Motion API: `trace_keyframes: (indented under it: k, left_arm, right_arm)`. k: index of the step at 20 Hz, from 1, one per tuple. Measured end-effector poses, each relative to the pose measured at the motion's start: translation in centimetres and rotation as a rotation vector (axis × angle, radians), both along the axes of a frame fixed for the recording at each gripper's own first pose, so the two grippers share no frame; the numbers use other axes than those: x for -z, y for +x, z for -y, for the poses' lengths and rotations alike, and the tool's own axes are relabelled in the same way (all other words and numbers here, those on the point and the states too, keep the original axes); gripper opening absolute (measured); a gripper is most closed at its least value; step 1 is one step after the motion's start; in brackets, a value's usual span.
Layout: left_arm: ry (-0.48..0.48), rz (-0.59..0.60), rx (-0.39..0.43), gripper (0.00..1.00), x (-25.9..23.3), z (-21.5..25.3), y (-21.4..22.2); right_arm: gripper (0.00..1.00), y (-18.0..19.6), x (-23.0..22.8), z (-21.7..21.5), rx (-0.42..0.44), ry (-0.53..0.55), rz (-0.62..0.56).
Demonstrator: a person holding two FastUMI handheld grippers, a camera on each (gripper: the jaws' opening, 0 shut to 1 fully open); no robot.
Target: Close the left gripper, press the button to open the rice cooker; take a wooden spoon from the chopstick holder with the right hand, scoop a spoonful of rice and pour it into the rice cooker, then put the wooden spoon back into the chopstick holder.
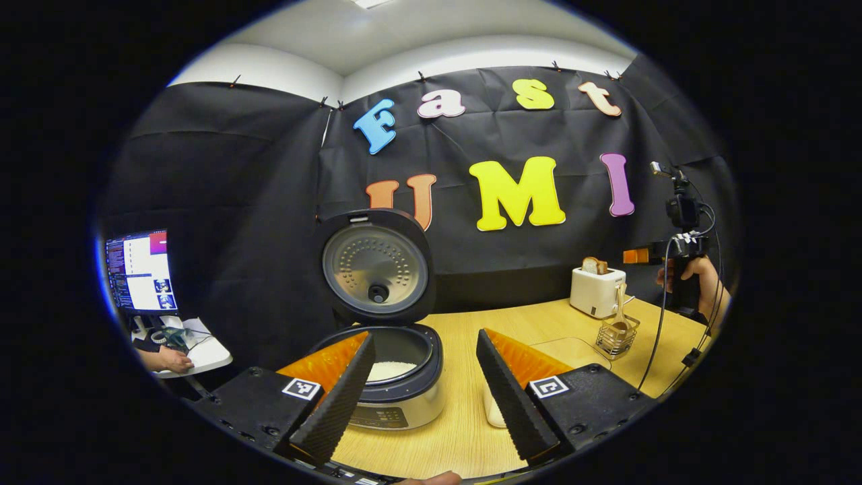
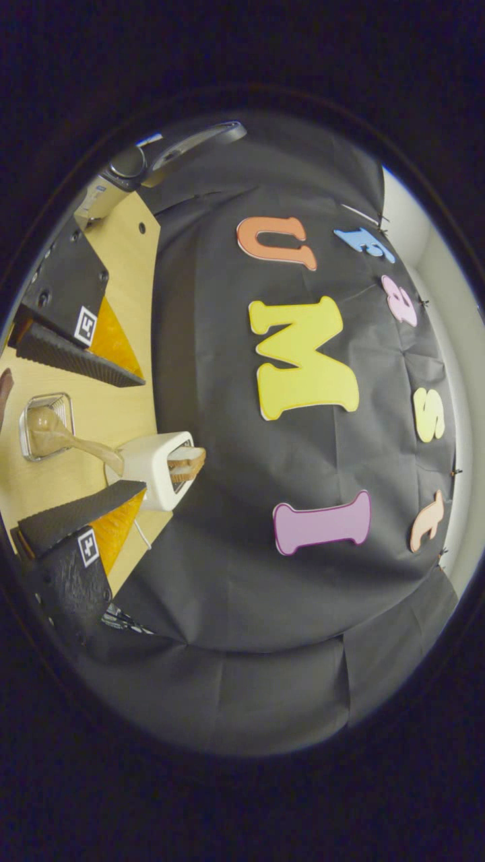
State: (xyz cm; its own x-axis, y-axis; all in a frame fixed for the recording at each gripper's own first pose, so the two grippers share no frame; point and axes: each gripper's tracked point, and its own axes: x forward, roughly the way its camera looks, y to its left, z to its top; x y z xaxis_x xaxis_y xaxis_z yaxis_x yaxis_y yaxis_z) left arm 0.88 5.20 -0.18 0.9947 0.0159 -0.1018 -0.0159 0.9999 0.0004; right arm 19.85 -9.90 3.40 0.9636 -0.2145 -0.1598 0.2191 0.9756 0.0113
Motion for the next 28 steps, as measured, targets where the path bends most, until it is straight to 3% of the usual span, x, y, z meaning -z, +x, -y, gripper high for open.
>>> trace_keyframes:
  k: [6, 8, 11, 14, 15, 16, 21, 22, 23, 27, 28]
  left_arm:
    - [-0.066, 0.048, -0.01, 0.96, -4.2, -1.9, 0.6]
    - [-0.068, 0.056, -0.005, 0.96, -6.0, -2.3, 1.4]
    - [-0.058, 0.062, 0.02, 0.96, -8.4, -2.3, 2.6]
    - [-0.043, 0.051, 0.03, 0.96, -10.2, -2.4, 4.3]
    - [-0.035, 0.044, 0.041, 1.0, -10.9, -2.3, 5.2]
    - [-0.035, 0.045, 0.033, 0.96, -11.6, -2.7, 6.2]
    - [-0.1, 0.03, -0.003, 0.96, -13.9, -5.3, 12.0]
    - [-0.123, 0.032, -0.026, 1.0, -14.2, -6.3, 13.1]
    - [-0.139, 0.042, -0.05, 0.96, -14.7, -7.6, 14.4]
    - [-0.204, 0.094, -0.147, 1.0, -15.4, -12.6, 20.5]
    - [-0.217, 0.1, -0.165, 0.96, -14.9, -13.7, 21.9]
  right_arm:
    - [0.91, -4.4, -1.9, -0.5, -0.065, -0.043, 0.02]
    - [0.88, -6.0, -2.2, -1.2, -0.094, -0.054, 0.035]
    - [0.94, -8.5, -2.4, -1.3, -0.105, -0.076, 0.07]
    - [0.94, -10.4, -2.1, -2.0, -0.123, -0.093, 0.097]
    - [0.94, -10.9, -1.6, -2.5, -0.143, -0.088, 0.099]
    - [0.94, -11.2, -1.1, -3.0, -0.165, -0.08, 0.097]
    - [0.92, -12.2, 1.5, -5.1, -0.242, -0.03, 0.054]
    - [0.92, -12.3, 1.9, -5.4, -0.25, -0.036, 0.044]
    - [0.94, -12.5, 2.3, -5.8, -0.263, -0.045, 0.036]
    - [0.94, -12.8, 3.1, -7.4, -0.305, -0.062, 0.015]
    - [0.94, -12.8, 3.2, -7.8, -0.312, -0.061, 0.01]
